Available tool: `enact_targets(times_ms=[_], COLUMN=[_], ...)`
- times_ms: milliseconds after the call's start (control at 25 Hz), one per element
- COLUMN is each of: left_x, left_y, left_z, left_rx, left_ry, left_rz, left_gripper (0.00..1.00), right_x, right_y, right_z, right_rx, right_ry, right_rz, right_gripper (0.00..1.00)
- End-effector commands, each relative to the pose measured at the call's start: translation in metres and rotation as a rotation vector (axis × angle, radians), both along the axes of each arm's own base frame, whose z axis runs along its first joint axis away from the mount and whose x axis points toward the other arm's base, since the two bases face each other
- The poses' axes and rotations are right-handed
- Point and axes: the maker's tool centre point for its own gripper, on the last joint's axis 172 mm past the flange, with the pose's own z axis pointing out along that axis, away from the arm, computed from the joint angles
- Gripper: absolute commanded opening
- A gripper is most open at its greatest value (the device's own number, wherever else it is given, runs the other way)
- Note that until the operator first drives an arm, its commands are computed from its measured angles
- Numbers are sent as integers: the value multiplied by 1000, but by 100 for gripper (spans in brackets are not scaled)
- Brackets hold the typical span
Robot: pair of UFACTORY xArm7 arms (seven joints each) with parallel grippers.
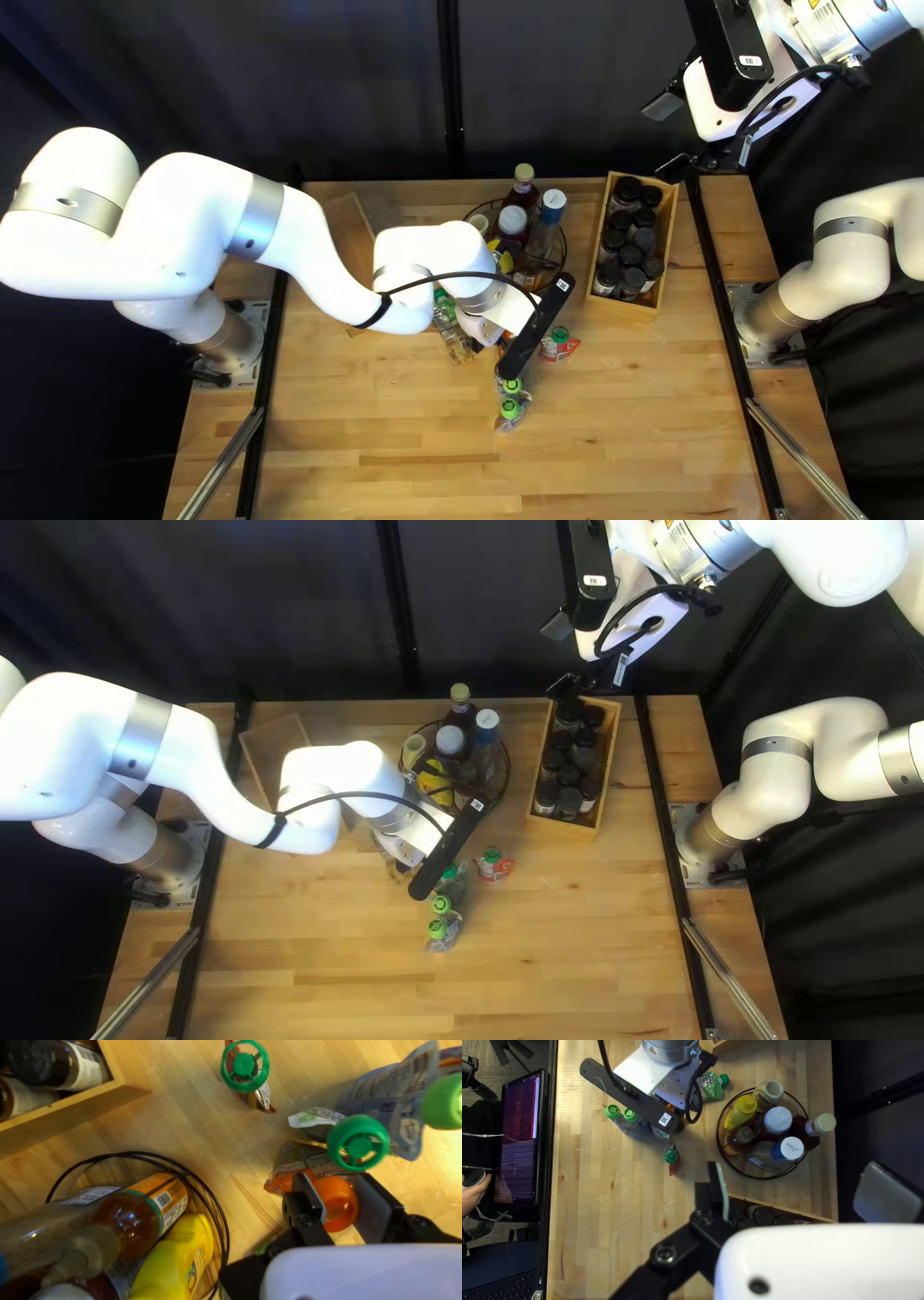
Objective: Separate condiments, baby food and spices and place it in 3 different racks/containers
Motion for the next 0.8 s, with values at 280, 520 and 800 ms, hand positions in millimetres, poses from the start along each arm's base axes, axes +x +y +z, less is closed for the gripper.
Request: enact_targets(times_ms=[280,520,800], left_x=[-101,-171,-219], left_y=[48,100,155], left_z=[38,43,48], left_rx=[84,130,163], left_ry=[97,113,132], left_rz=[263,475,620], left_gripper=[0,0,0], right_x=[0,0,0], right_y=[0,0,0], right_z=[0,0,0], right_rx=[0,0,0], right_ry=[0,0,0], right_rz=[0,0,0], right_gripper=[100,100,100])
